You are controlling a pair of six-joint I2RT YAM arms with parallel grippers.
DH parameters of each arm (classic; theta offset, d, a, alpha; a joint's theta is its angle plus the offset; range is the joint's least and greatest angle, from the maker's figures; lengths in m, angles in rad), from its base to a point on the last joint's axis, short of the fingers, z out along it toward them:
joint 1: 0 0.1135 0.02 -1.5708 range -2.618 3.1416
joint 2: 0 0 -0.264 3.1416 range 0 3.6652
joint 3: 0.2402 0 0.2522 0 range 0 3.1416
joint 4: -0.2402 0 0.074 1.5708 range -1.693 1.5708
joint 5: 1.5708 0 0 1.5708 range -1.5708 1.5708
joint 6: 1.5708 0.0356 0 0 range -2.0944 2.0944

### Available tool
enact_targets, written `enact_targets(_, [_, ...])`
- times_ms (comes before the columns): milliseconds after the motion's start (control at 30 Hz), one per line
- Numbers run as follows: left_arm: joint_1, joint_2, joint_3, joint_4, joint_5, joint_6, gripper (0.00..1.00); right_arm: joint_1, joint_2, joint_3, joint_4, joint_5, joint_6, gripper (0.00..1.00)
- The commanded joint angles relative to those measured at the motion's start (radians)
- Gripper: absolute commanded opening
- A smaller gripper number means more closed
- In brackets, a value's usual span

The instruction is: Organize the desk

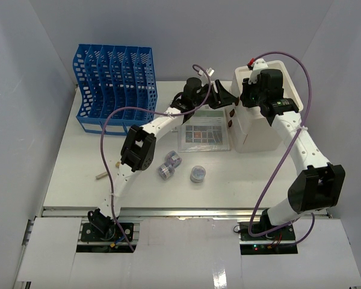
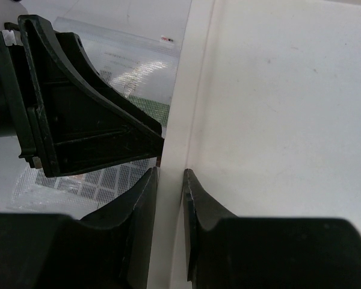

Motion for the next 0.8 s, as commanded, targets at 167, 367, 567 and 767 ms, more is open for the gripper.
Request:
enact_targets(167, [-0.040,-0.159,-0.206,0.143,-0.111,0.207,0.79,0.032,0.019,-0.005,-0.001,-0.118,-0.016,0.15])
enact_targets(367, [-0.033,-0.324,-0.500,0.308,-0.153,0.504,0.94,0.030,0.007,-0.006,0.002,-0.119,-0.039,0.16])
enact_targets(567, [-0.035,-0.305,-0.565,0.369,-0.084,0.792,0.91,0.029,0.000,-0.009,-0.001,-0.167,-0.075,0.17])
enact_targets(767, [-0.033,-0.231,-0.552,0.487,0.002,1.006,0.89,0.029,-0.004,-0.013,-0.002,-0.230,-0.125,0.19])
